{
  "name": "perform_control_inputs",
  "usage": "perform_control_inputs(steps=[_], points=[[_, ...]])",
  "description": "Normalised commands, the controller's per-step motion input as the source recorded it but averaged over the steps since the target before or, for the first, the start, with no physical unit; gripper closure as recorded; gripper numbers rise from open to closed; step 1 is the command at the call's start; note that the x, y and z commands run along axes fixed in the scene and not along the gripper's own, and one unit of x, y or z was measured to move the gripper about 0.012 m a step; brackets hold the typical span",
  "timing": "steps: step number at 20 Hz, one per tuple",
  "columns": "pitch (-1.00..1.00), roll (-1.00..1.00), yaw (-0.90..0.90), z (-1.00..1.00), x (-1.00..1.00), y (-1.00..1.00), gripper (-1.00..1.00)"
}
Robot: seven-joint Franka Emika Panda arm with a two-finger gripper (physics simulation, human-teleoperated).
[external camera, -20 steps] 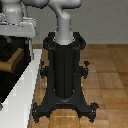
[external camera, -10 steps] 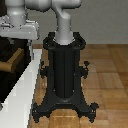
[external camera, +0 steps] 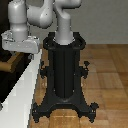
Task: Open the door by pressing down and pulling on the handle.
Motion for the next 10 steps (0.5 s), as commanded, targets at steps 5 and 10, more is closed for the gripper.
perform_control_inputs(steps=[5,10], points=[[0.00,0.00,0.00,-0.20,0.00,-0.20,-1.00],[0.00,0.00,0.00,0.00,0.00,0.00,1.00]])
